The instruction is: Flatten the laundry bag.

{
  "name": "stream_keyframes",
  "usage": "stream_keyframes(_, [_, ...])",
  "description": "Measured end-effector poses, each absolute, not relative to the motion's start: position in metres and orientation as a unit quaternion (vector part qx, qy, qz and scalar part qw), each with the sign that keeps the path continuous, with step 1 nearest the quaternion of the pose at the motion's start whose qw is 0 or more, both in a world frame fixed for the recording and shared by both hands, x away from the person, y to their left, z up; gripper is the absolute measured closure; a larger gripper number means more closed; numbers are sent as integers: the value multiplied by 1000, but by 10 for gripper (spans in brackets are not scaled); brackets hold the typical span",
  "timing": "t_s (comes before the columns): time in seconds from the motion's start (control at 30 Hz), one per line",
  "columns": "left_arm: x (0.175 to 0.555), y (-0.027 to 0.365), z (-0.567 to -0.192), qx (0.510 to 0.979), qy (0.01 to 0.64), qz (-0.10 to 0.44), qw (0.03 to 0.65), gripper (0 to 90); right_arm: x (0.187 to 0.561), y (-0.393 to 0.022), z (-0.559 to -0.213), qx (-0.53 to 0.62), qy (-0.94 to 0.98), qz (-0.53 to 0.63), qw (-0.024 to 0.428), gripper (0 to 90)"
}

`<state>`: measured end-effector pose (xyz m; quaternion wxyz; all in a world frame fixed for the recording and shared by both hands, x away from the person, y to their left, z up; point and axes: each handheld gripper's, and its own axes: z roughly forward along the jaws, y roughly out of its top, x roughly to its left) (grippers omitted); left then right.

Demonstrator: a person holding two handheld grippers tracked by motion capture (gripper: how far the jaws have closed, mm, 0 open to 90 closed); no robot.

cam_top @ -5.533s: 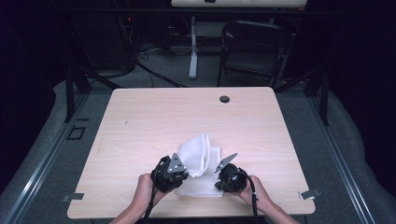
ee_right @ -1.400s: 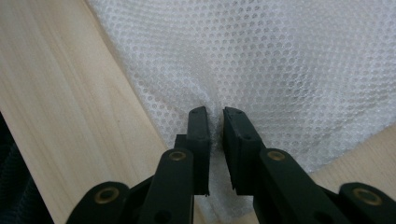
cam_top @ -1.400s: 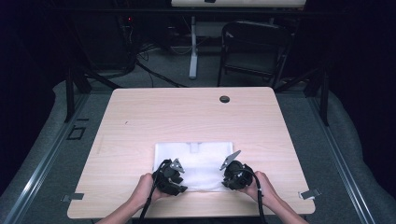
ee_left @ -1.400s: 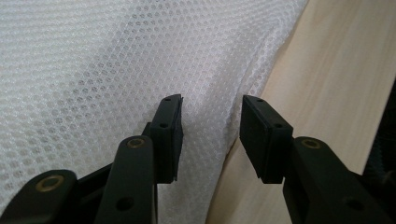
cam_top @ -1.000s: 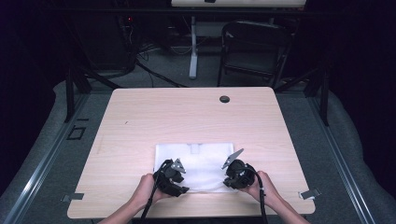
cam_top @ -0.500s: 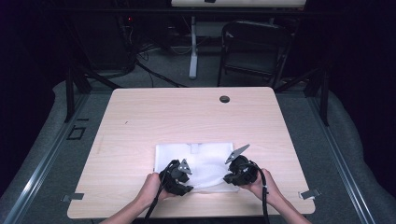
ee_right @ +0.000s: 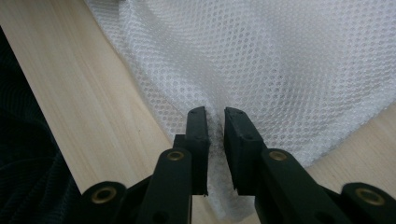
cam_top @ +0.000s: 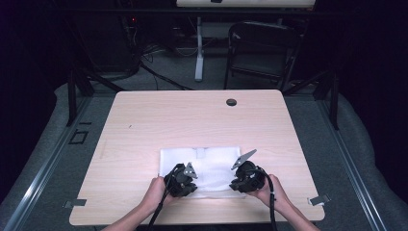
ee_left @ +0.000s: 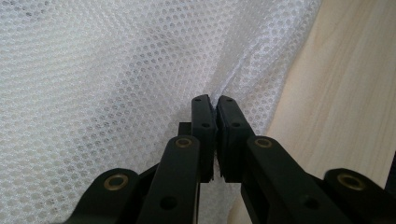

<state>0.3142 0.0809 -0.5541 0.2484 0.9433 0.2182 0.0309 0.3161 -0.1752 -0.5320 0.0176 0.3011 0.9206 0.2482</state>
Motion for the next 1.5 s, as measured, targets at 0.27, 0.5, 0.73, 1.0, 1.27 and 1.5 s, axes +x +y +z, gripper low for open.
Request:
stream_keyframes(0.27, [315,82,-551,938,226,32,263,874,303,-171,-517,276,922,269,36,824])
stream_keyframes(0.5, [314,84,-546,934,228,41,272,874,288,-147,-526,233,933,270,40,900])
stream_keyframes(0.73, [314,85,-542,932,226,49,280,874,289,-131,-542,220,940,253,68,900])
stream_keyframes(1.0, [314,85,-539,929,232,50,285,875,293,-130,-554,221,938,244,103,900])
stream_keyframes(1.27, [315,87,-536,922,246,52,294,878,294,-130,-559,223,941,237,96,900])
stream_keyframes(1.5, [317,88,-530,915,260,49,306,878,295,-131,-560,224,941,240,88,900])
